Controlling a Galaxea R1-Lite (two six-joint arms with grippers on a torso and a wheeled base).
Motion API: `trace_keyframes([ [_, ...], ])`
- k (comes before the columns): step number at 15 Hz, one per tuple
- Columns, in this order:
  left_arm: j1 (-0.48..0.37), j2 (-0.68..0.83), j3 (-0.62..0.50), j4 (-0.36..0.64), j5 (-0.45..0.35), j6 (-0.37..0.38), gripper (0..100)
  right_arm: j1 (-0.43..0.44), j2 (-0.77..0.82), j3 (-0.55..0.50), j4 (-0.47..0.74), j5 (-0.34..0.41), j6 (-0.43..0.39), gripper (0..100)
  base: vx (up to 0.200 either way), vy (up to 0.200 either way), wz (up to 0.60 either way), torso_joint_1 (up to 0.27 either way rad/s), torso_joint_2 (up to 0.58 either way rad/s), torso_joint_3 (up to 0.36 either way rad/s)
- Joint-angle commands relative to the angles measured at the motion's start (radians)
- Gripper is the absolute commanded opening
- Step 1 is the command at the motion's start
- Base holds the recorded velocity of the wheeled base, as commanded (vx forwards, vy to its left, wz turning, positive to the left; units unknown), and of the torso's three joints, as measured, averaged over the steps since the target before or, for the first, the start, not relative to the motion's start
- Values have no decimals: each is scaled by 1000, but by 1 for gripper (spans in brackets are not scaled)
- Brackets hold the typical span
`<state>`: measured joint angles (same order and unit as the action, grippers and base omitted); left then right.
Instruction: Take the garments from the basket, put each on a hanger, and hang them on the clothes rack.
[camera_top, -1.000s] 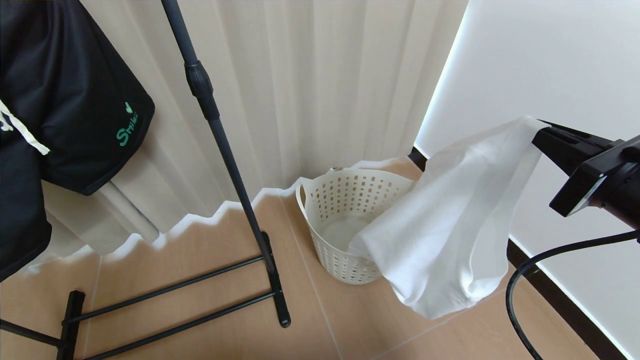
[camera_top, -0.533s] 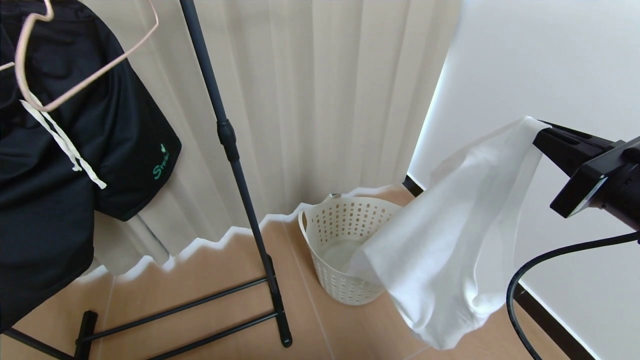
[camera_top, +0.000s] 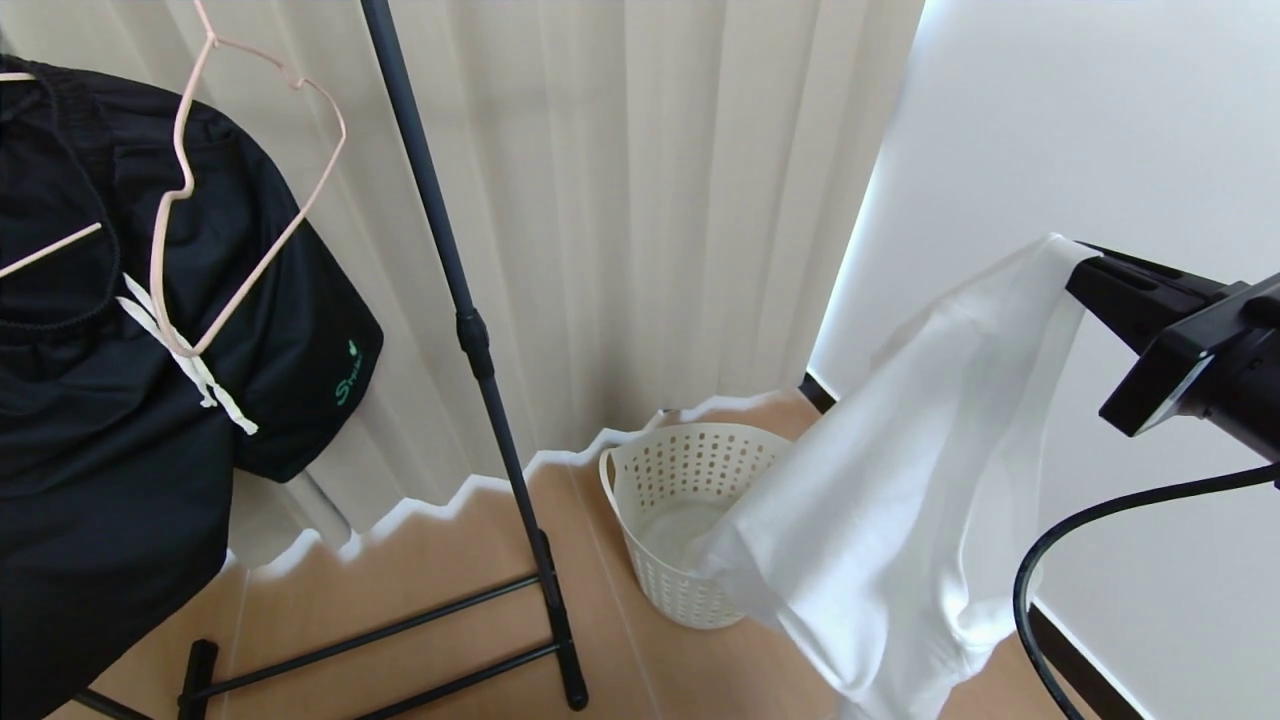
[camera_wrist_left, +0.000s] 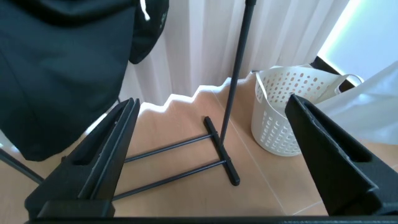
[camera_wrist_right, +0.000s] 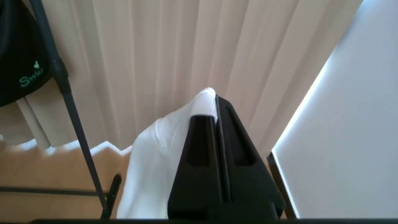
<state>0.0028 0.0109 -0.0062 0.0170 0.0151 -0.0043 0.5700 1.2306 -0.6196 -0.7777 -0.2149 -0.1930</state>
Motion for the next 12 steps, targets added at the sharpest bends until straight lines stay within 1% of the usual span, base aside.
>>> trace_keyframes([
  [1, 0, 1, 0, 1, 0, 0, 100, 1, 3, 0, 0, 0, 0, 0, 0, 0, 0, 149, -481, -349],
  [4, 0, 1, 0, 0, 0, 0, 100, 1, 3, 0, -2, 0, 0, 0, 0, 0, 0, 168, -495, -264],
  [12, 0, 1, 0, 0, 0, 0, 100, 1, 1, 0, -3, 0, -2, 0, 0, 0, 0, 200, -545, -159],
])
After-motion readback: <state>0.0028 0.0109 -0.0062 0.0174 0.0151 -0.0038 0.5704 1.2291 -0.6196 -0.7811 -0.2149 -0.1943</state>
